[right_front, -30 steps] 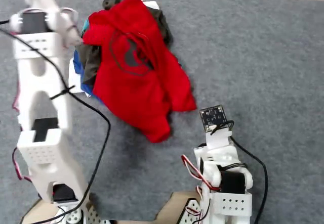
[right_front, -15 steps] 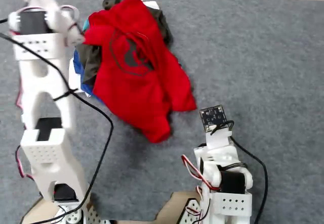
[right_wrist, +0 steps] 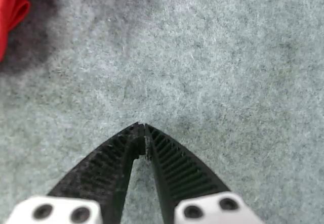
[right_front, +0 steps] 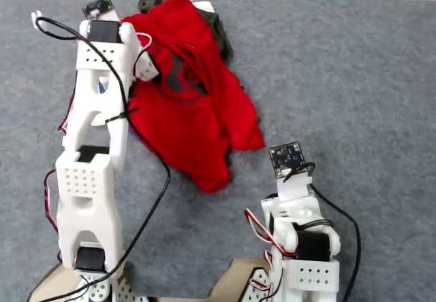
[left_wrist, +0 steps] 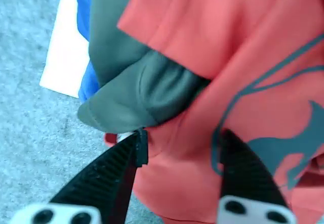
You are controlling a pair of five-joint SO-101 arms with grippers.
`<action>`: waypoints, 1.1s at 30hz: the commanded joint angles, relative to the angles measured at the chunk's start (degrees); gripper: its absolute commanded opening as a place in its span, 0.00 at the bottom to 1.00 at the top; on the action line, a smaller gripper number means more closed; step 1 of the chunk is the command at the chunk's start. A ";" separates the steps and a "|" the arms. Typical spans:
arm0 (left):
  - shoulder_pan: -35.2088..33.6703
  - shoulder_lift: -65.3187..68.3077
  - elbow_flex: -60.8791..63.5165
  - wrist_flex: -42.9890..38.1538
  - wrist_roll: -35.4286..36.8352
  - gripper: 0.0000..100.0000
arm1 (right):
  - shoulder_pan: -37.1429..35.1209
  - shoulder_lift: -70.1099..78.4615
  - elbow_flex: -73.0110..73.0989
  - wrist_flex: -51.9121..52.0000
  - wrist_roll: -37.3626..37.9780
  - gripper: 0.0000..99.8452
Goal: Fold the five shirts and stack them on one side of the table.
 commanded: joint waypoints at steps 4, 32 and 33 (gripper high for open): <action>-0.70 -0.13 -5.63 0.26 -0.09 0.05 | -0.04 -5.14 -0.31 0.35 -0.53 0.00; -21.01 -9.36 -26.46 1.58 -2.99 0.02 | -0.04 -5.14 -0.31 0.35 -0.53 0.00; -21.98 -10.51 -26.46 1.58 -3.08 0.02 | -0.04 -5.14 -0.31 0.35 -0.53 0.00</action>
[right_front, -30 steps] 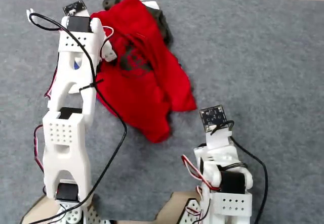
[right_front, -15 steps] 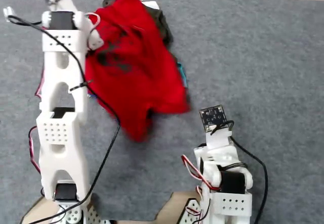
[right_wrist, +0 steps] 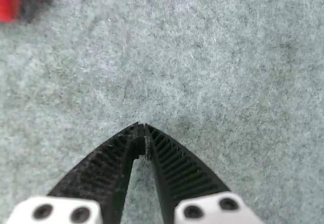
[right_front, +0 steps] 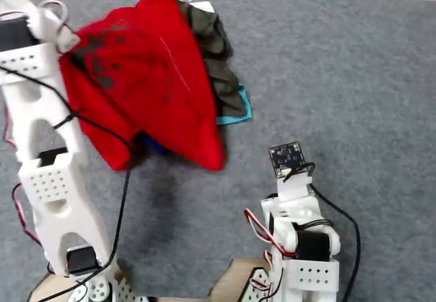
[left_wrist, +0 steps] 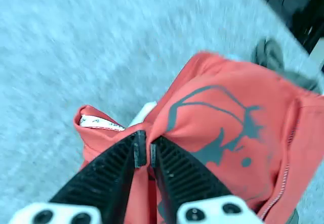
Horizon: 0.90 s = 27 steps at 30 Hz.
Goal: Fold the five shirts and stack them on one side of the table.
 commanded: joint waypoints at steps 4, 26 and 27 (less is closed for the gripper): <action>-7.03 -10.42 -2.90 0.62 -1.32 0.02 | -0.04 -5.14 -0.31 0.35 -0.53 0.00; -12.48 -41.45 23.82 0.70 -10.73 0.02 | -0.04 -5.14 -0.31 0.35 -0.53 0.00; -12.48 -43.38 26.73 0.62 -11.25 0.02 | -0.04 -5.14 -0.31 0.35 -0.53 0.00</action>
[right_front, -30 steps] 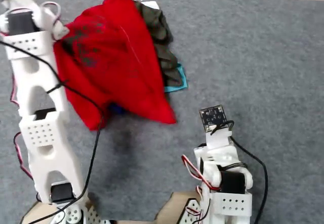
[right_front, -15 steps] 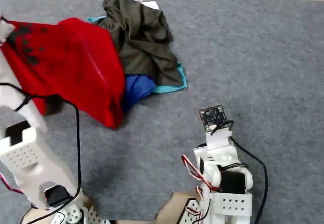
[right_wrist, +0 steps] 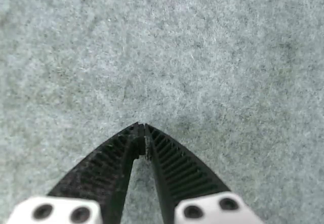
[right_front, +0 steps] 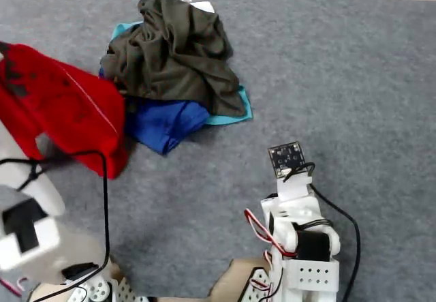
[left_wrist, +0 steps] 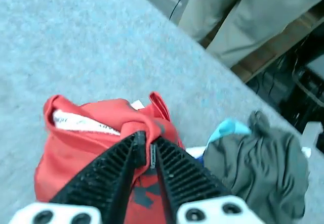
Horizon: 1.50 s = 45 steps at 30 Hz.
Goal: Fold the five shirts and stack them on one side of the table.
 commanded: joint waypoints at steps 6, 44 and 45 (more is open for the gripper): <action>-0.09 -16.13 23.65 0.53 -3.69 0.02 | -0.04 -5.14 -0.31 0.35 -0.53 0.00; 2.46 -29.32 43.87 0.44 -5.80 0.02 | -0.04 -5.14 -0.31 0.35 -0.53 0.00; 2.46 -29.32 44.57 0.44 -5.80 0.02 | -0.04 -5.14 -0.31 0.35 -0.53 0.00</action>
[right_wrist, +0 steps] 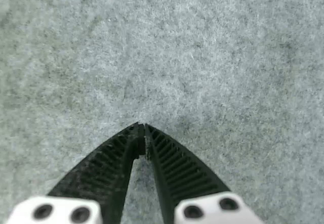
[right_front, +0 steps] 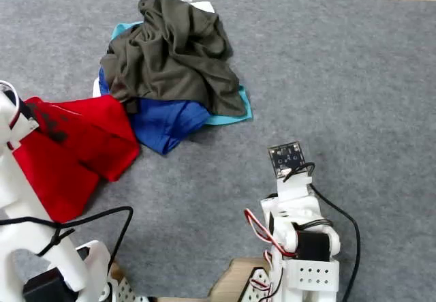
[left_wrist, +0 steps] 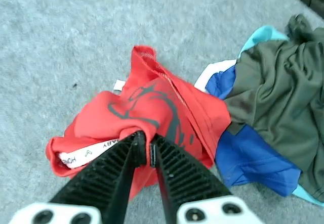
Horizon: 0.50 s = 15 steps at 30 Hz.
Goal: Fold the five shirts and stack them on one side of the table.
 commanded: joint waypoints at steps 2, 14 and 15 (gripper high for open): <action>0.88 -0.92 2.73 -0.97 -0.53 0.02 | -0.04 -5.14 -0.31 0.35 -0.53 0.00; 5.19 -1.19 15.56 -14.59 -0.53 0.02 | -0.04 -5.14 -0.31 0.35 -0.53 0.00; 5.19 -1.10 15.56 -14.59 -0.53 0.02 | -0.04 -5.14 -0.31 0.35 -0.53 0.00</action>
